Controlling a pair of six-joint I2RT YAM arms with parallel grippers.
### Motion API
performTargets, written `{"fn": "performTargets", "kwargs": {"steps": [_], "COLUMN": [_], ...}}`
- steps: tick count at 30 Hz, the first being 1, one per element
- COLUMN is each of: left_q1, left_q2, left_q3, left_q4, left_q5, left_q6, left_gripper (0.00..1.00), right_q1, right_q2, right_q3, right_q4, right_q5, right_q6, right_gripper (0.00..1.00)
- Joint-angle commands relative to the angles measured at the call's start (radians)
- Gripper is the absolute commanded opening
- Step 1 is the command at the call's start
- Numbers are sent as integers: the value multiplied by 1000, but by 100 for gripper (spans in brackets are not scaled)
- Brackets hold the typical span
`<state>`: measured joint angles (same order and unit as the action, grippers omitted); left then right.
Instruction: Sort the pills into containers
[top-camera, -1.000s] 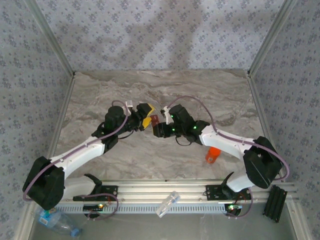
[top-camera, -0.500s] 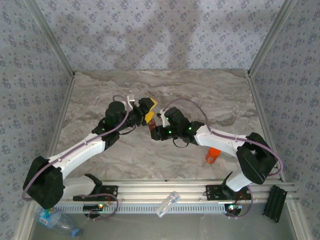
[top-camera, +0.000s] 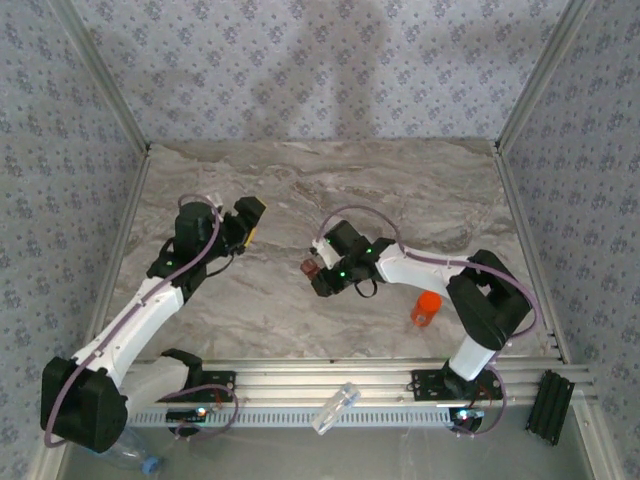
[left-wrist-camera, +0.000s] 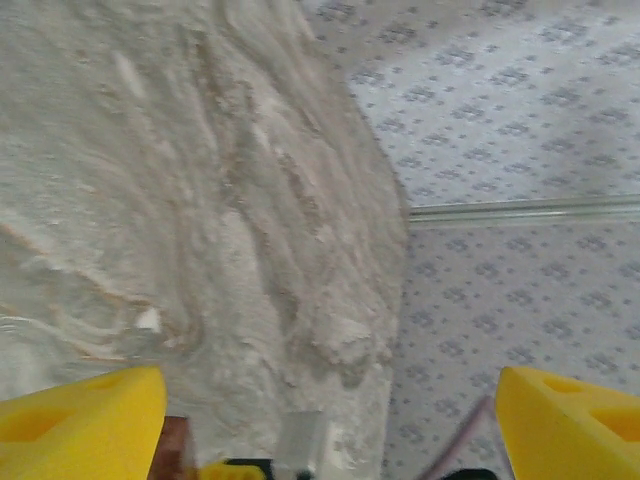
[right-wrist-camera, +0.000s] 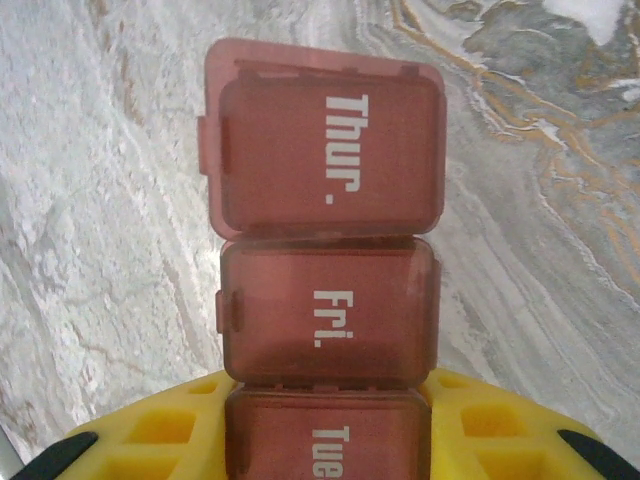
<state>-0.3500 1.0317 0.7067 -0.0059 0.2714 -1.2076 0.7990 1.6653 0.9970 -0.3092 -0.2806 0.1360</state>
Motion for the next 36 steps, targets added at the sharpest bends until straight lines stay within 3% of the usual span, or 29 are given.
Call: {"fn": "performTargets", "kwargs": {"steps": [1, 13, 17, 19, 36], "left_q1": [10, 11, 11, 11, 12], "left_q2": [-10, 36, 45, 47, 66], "left_q3": [-21, -16, -16, -15, -10], "left_q4": [-55, -57, -52, -51, -57], "left_q5": [3, 3, 3, 2, 21], "left_q6": [60, 90, 91, 92, 114], "left_gripper": [86, 86, 86, 86, 88], "right_q1": [23, 90, 99, 100, -2], "right_q2": [23, 136, 134, 127, 103], "right_q3": [61, 112, 102, 91, 87], "right_q4": [-106, -178, -187, -191, -217], "right_q5": [41, 216, 257, 268, 438], "right_q6": [-123, -201, -208, -210, -90], "right_gripper": [37, 43, 66, 71, 71]}}
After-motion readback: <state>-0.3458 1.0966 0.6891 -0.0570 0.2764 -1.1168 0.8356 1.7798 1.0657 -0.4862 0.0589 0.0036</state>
